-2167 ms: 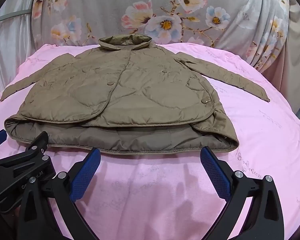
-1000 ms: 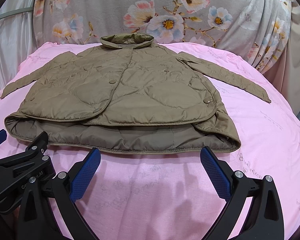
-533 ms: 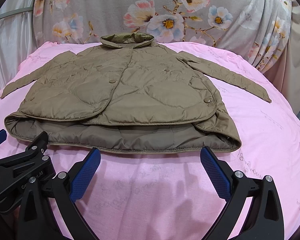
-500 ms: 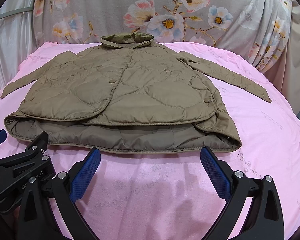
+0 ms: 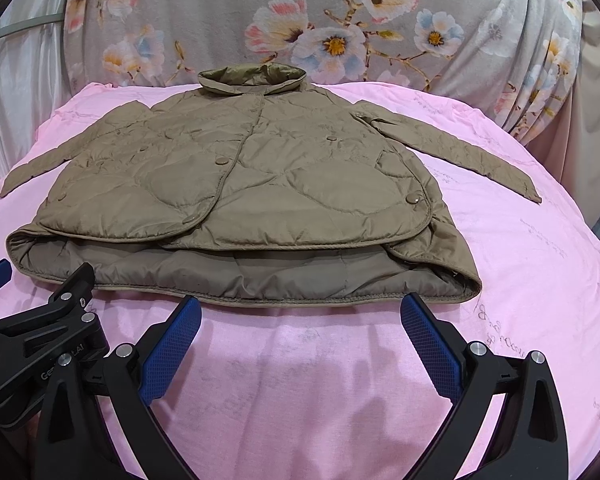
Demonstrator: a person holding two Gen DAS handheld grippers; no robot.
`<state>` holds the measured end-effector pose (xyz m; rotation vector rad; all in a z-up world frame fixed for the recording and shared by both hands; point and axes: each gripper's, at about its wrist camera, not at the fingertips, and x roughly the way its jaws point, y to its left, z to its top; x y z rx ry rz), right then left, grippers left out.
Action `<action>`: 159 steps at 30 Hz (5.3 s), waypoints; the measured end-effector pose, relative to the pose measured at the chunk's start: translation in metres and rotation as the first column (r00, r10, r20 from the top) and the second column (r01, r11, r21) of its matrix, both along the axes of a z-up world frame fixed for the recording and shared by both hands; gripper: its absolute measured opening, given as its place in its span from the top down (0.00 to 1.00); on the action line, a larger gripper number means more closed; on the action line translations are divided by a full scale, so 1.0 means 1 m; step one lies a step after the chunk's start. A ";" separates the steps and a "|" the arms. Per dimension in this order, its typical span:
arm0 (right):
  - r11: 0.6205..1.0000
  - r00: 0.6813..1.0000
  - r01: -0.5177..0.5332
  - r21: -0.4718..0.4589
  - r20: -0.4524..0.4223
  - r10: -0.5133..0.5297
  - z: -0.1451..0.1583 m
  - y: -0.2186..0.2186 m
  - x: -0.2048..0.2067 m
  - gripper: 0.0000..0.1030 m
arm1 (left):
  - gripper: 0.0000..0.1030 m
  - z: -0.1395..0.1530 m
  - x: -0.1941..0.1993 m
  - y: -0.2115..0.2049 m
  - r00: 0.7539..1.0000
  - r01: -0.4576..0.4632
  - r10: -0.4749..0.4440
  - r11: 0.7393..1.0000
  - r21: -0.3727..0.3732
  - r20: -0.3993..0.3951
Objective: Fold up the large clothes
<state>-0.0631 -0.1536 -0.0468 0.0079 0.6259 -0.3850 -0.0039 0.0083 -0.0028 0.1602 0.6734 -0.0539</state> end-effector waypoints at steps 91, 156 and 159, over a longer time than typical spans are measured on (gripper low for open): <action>0.968 0.936 0.116 0.222 0.301 -0.181 0.185 -0.280 0.207 0.95 | 0.05 0.043 0.161 0.054 0.988 -0.150 0.146 0.987 -0.053 -0.058; 0.951 0.998 0.036 0.307 -0.064 -0.017 0.048 -0.208 0.298 0.86 | 0.78 0.007 0.319 -0.039 0.990 0.014 -0.024 0.997 -0.078 -0.136; 0.965 1.000 -0.002 0.261 0.009 0.000 0.073 -0.196 0.274 0.81 | 0.59 0.034 0.304 -0.036 0.999 0.008 -0.009 1.000 -0.028 -0.033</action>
